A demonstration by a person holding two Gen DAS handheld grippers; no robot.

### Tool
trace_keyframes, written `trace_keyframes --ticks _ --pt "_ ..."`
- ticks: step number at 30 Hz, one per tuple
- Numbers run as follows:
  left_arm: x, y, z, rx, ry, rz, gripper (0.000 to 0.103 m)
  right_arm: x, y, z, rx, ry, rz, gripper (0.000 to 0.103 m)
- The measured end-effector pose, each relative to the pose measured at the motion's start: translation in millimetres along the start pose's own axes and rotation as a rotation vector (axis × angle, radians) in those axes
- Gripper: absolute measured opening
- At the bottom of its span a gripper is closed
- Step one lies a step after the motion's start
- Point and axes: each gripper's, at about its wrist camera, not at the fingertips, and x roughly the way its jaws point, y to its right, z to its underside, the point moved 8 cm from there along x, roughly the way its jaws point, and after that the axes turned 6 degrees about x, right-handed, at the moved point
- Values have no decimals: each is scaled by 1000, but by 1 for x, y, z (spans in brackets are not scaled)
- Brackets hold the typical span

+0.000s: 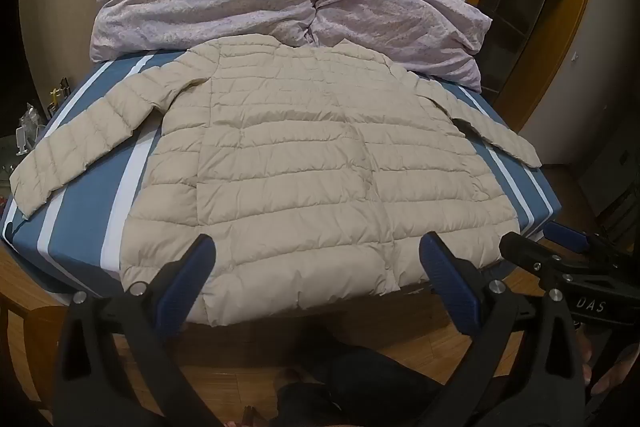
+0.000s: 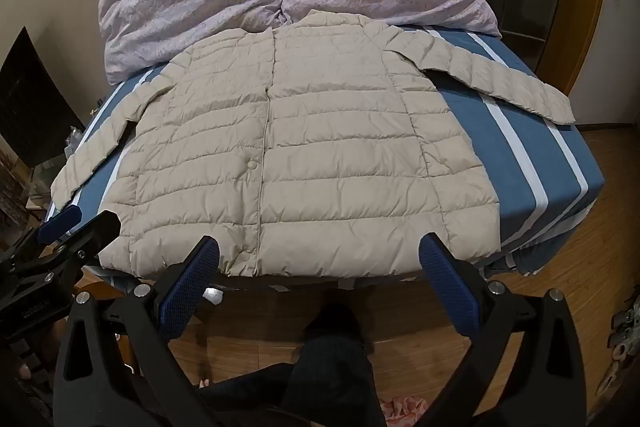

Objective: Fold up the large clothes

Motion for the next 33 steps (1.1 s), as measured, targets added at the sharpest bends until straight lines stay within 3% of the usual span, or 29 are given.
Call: trace_keyframes --ticks 33 --pt "0 0 0 -4 -4 4 101 3 0 -1 3 -5 -1 102"
